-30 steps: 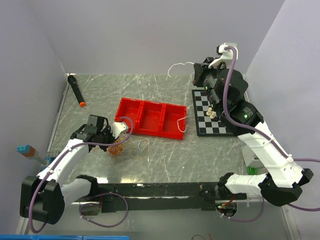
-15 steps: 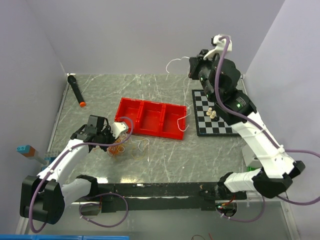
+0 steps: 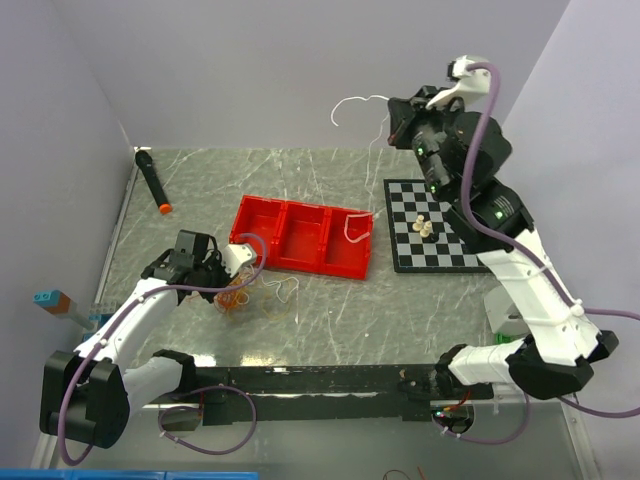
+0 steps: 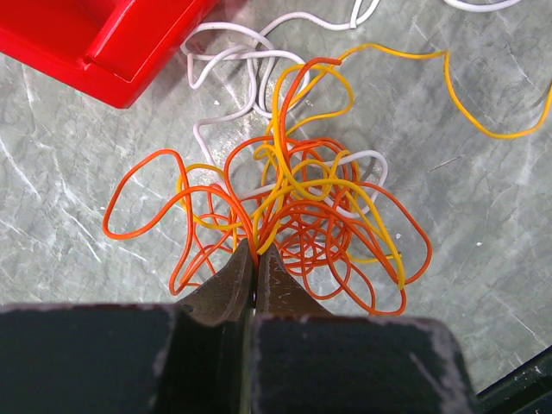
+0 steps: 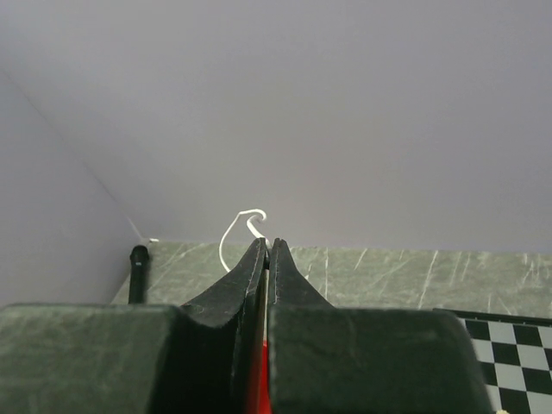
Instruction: Untangle the cables
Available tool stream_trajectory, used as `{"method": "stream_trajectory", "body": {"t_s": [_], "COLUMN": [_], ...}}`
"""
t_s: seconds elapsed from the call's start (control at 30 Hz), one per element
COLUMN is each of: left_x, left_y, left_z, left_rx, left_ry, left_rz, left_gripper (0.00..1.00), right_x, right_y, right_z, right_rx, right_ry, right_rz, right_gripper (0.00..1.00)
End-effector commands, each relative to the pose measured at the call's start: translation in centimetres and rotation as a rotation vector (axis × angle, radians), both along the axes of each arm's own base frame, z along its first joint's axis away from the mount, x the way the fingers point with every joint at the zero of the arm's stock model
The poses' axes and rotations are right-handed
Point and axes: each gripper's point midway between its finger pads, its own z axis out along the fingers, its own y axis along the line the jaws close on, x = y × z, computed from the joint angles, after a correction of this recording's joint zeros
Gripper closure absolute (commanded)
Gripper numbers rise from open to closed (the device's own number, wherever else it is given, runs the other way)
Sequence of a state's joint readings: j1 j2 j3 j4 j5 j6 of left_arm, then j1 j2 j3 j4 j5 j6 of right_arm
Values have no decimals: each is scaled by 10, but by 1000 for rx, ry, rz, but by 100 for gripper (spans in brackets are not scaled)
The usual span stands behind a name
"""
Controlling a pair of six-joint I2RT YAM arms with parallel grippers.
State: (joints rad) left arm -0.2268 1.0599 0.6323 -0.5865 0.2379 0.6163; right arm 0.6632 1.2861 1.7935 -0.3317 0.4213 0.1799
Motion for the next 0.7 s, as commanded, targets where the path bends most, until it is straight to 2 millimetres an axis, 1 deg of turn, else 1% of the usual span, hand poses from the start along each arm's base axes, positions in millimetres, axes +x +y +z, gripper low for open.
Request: {"method": "stream_trajectory", "body": {"t_s": [0.0, 0.07, 0.13, 0.27, 0.53, 0.67], "left_x": [6, 7, 7, 8, 6, 6], "left_y": [-3, -3, -3, -4, -3, -2], "left_z": [4, 4, 4, 6, 2, 2], "left_rx": [-10, -10, -12, -18, -11, -8], "left_ry": [-24, -28, -26, -26, -26, -28], "left_rz": [-5, -4, -1, 1, 4, 2], "left_gripper": [99, 99, 99, 99, 99, 99], "right_x": [-36, -38, -36, -25, -1, 6], "right_y": [-33, -33, -29, -19, 12, 20], "right_z": [60, 62, 59, 42, 4, -6], "right_rx": [85, 81, 77, 66, 26, 18], "right_ry": [-155, -154, -145, -107, -18, 6], "right_rz": [-18, -10, -2, 12, 66, 78], "right_gripper": [100, 100, 100, 100, 100, 100]}}
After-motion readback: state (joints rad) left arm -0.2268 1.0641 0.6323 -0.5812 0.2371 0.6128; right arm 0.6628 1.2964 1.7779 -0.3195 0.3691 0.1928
